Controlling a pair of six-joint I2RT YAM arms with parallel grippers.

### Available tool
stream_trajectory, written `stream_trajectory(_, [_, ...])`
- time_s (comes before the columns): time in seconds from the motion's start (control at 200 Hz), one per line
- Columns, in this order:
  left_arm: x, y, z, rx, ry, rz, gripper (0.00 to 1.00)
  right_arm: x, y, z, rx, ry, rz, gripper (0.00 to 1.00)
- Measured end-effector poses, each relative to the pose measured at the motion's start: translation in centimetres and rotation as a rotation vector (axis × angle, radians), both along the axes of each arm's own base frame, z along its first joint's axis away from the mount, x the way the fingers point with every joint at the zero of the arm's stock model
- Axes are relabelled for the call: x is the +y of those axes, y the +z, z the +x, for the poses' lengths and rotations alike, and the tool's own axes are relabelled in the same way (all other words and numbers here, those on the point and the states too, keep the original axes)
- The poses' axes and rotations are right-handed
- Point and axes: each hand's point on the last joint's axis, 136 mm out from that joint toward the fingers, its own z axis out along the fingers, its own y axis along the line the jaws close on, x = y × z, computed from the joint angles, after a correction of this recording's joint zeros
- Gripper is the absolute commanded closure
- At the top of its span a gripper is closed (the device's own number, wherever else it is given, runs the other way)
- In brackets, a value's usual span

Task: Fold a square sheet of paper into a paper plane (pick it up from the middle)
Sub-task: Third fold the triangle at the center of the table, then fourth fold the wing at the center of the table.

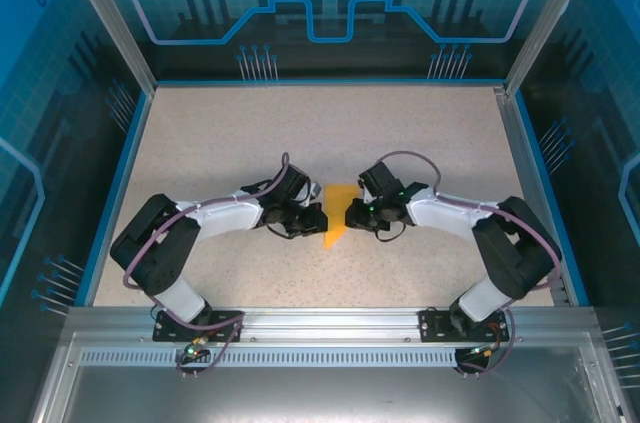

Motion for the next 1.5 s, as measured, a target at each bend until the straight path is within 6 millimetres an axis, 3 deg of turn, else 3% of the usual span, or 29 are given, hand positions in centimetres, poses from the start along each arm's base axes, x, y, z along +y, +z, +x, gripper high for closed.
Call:
stream_trajectory(0.105, [-0.9,0.4,0.8,-0.013,0.001,-0.014,0.94,-0.9,0.6,0.5,-0.029,-0.076,0.035,0.58])
stream_trajectory(0.31, [-1.2,-0.6,2.3,-0.027,0.025,0.023,0.97,-3.0,-1.6,0.0,0.024,-0.195,0.055,0.55])
stream_trajectory(0.8, [1.1,-3.8,3.6,-0.020,0.113,0.202,0.98,-2.2,-2.3,0.9,0.057,-0.234,0.118,0.57])
stream_trajectory(1.501, [1.2,-3.9,3.8,0.017,0.149,0.219,0.98,-2.0,-2.9,1.2,0.134,-0.285,0.137,0.68])
